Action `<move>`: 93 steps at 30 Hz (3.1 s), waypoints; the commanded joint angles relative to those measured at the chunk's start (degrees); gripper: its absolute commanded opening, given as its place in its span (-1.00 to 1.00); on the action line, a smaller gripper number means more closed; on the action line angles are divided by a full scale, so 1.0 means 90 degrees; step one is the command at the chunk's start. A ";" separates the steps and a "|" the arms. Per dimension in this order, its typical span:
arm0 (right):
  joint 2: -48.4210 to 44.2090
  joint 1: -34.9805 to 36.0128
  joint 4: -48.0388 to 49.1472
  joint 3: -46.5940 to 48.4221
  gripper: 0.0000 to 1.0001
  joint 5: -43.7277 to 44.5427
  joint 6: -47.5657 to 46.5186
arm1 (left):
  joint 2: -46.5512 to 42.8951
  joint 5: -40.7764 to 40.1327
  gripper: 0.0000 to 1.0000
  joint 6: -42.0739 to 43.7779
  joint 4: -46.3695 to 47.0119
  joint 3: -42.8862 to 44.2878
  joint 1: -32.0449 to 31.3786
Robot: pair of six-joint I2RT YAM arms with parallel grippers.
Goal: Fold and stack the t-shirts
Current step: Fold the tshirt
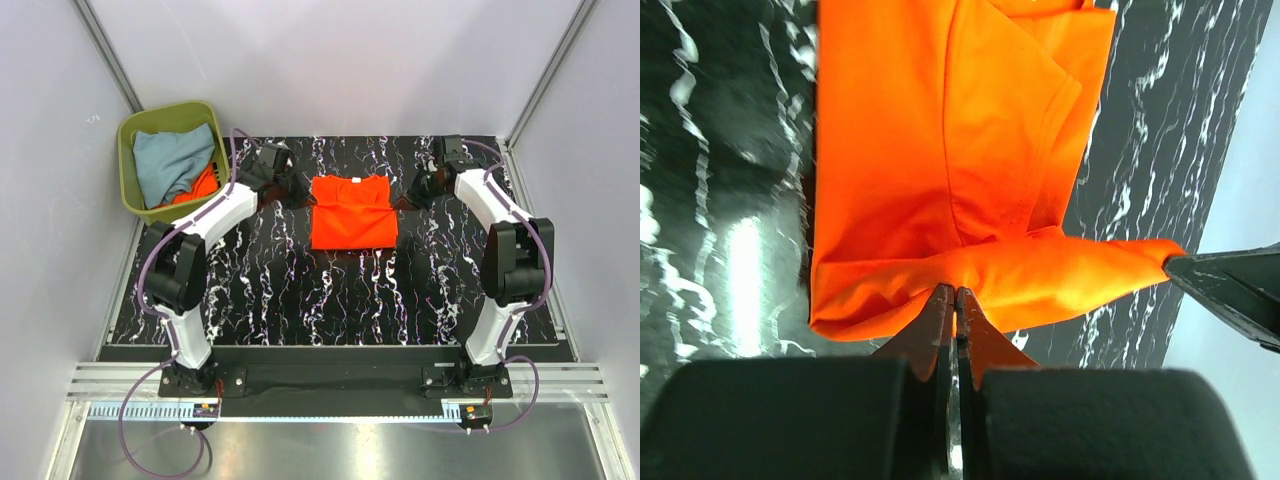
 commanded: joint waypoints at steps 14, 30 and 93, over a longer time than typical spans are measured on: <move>-0.2768 0.0331 -0.0584 -0.2665 -1.00 -0.0601 -0.0269 | -0.3062 0.0840 -1.00 -0.0388 0.0115 -0.3145 -0.0066; -0.6080 0.1905 -0.1570 -0.5070 -1.00 -0.0464 0.1040 | -0.7626 0.0967 -1.00 -0.1932 -0.1290 -0.6146 -0.1033; 0.0274 -0.1160 -0.1180 -0.0657 -0.41 -0.0944 -0.0814 | 0.2480 0.1530 -0.51 0.1817 -0.1544 0.3892 0.0305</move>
